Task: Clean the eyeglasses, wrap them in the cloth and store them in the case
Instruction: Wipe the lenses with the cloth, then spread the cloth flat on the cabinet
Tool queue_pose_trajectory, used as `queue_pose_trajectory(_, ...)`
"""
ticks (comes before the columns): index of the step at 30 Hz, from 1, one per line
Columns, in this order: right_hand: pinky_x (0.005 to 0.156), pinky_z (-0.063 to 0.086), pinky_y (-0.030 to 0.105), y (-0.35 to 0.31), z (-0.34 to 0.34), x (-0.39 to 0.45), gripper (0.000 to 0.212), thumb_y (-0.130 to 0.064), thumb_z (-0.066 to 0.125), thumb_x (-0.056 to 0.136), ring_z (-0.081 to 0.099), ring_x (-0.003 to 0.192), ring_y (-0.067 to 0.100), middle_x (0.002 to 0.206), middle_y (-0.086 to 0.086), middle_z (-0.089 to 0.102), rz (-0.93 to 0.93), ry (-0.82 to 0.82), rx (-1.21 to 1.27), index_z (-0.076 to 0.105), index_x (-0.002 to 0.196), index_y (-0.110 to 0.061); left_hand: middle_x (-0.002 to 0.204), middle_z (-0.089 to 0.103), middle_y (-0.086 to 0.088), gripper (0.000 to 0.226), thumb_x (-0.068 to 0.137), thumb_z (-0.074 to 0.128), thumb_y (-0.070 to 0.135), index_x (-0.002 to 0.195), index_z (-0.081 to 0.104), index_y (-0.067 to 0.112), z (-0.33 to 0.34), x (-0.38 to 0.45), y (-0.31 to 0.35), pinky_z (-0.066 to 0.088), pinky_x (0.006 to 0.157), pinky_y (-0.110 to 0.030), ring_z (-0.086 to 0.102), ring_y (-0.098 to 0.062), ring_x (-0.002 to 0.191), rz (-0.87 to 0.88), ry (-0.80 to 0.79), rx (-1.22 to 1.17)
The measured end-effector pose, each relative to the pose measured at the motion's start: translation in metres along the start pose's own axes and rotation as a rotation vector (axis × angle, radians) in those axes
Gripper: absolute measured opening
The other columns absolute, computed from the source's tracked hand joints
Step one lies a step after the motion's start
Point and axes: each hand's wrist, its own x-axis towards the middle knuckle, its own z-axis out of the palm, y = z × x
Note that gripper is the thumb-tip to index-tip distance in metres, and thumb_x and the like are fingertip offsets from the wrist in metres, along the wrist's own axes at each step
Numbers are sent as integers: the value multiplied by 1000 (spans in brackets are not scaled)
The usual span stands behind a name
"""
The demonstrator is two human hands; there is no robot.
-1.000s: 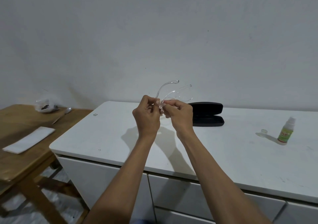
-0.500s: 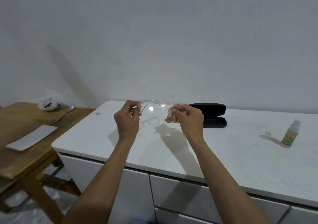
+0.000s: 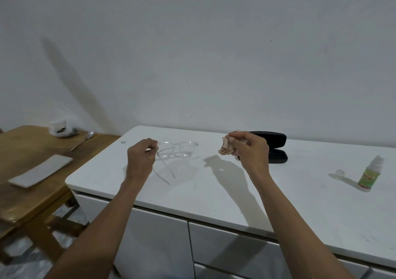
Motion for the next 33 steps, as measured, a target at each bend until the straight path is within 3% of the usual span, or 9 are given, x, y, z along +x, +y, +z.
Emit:
queue_pose_trajectory(3, 50, 48, 12, -4, -2, -1, 7, 3, 70, 90, 74, 58, 17, 84, 20, 73, -3, -20, 5, 77, 94, 4, 92, 72, -6, 21, 80, 68, -22, 90, 72, -3, -1, 2, -10, 56, 72, -13, 71, -26, 78, 37, -49, 42)
queue_pose_trajectory(8, 54, 50, 15, -5, -7, 2, 7, 0, 71, 90, 78, 64, 27, 80, 26, 74, -34, -26, -13, 76, 95, -1, 88, 73, -12, 23, 80, 67, -21, 88, 69, 0, -11, 0, -22, 61, 71, -42, 69, -30, 75, 147, -150, 224)
queue_pose_trajectory(13, 55, 50, 12, -1, -7, 6, 31, -3, 73, 90, 68, 63, 5, 95, 6, 73, -40, 15, -120, 72, 119, -14, 88, 71, -12, 23, 80, 66, -21, 88, 68, 1, -15, -3, -24, 58, 70, -41, 67, -31, 75, 186, -206, 306)
queue_pose_trajectory(17, 57, 53, 14, -2, -8, 6, 48, -4, 73, 89, 68, 60, -3, 82, -11, 70, -2, 11, -94, 63, 133, -20, 97, 72, -13, 29, 79, 62, -23, 94, 69, 1, -14, -4, -27, 60, 75, -43, 70, -35, 84, 227, -252, 346)
queue_pose_trajectory(22, 65, 58, 31, -8, -14, 7, 13, -3, 70, 88, 76, 68, 20, 71, -4, 78, -30, -33, -109, 73, 88, -16, 146, 53, -10, 58, 69, 57, -20, 117, 67, 11, -17, -6, -8, 58, 79, -39, 54, -31, 129, 243, -176, 406)
queue_pose_trajectory(24, 68, 56, 34, -10, -16, 8, 5, -8, 71, 87, 78, 72, 22, 76, 7, 79, -40, -42, -103, 74, 87, -12, 145, 54, -11, 51, 71, 57, -12, 115, 67, 11, -13, 1, 16, 54, 90, -39, 53, -33, 128, 316, -91, 360)
queue_pose_trajectory(27, 64, 52, 22, -19, -20, 11, 7, -8, 70, 89, 76, 71, 9, 76, 3, 79, -61, -40, -88, 76, 87, -11, 122, 69, -8, 31, 79, 62, 3, 109, 71, 10, 15, 14, 66, 51, 96, -40, 63, -29, 109, 380, -47, 176)
queue_pose_trajectory(30, 63, 54, 23, -31, -30, 14, 10, -11, 70, 90, 71, 73, 7, 81, 3, 79, -68, -30, -105, 79, 89, -15, 98, 76, 5, 15, 88, 73, 20, 102, 76, 16, 48, 19, 134, 53, 86, -32, 69, -14, 93, 116, -281, -133)
queue_pose_trajectory(33, 68, 55, 25, -41, -47, 15, 11, -19, 71, 90, 74, 84, 9, 89, -2, 79, -7, -7, -60, 81, 94, -22, 95, 78, 5, 20, 87, 79, 28, 103, 78, 15, 78, 20, 184, 54, 86, -22, 72, -8, 93, -105, -519, -336)
